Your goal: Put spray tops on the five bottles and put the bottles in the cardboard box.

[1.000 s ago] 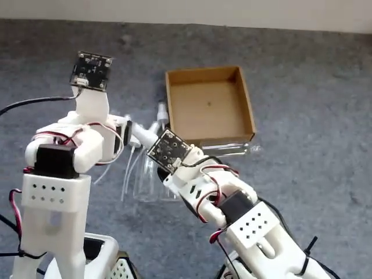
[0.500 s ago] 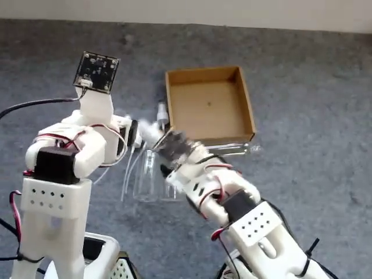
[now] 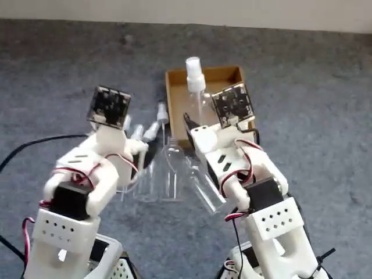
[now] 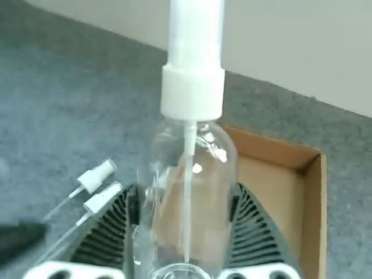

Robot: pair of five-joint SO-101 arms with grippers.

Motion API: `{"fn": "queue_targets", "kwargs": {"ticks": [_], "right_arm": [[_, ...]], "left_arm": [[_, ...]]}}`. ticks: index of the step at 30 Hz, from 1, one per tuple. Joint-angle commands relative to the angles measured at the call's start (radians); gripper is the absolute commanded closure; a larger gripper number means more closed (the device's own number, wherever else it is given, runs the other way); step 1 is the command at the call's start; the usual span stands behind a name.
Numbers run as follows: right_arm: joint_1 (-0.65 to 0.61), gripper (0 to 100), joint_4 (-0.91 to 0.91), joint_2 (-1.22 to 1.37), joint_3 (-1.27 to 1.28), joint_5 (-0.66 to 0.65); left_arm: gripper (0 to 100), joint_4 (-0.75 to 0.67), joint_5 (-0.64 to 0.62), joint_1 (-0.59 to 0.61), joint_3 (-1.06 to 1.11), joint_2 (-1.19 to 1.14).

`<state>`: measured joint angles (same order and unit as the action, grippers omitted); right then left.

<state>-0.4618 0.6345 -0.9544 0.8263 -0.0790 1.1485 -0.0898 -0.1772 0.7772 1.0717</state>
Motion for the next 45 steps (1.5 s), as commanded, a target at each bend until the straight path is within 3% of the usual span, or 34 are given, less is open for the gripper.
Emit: {"fn": "queue_targets", "kwargs": {"ticks": [1, 6, 9, 19, 25, 28, 35, 45], "right_arm": [[-0.021, 99.5, -0.024, 0.056, -0.091, 0.035], [-0.077, 99.5, -0.024, 0.228, -0.202, 0.127], [-0.116, 99.5, 0.024, 0.298, -0.262, 0.14], [-0.197, 99.5, 0.364, 0.332, -0.503, 0.135], [-0.194, 99.5, 0.404, 0.332, -0.526, 0.092], [-0.163, 99.5, 0.394, 0.346, -0.524, 0.046], [0.081, 99.5, 0.229, 0.441, -0.526, 0.043], [0.186, 99.5, -0.03, 0.719, -0.535, 0.049]], "left_arm": [[71, -0.066, -0.029, -0.082, 0.079, 0.102], [71, -0.08, -0.032, -0.142, 0.162, 0.26], [71, -0.172, -0.032, -0.107, 0.232, 0.305], [71, -0.4, -0.026, -0.002, 0.328, 0.14], [71, -0.462, -0.026, 0.033, 0.326, 0.031], [71, -0.459, -0.026, 0.03, 0.329, 0.025], [77, -0.459, -0.026, 0.033, 0.335, 0.025], [84, -0.522, -0.029, 0.035, 0.401, 0.018]]}}
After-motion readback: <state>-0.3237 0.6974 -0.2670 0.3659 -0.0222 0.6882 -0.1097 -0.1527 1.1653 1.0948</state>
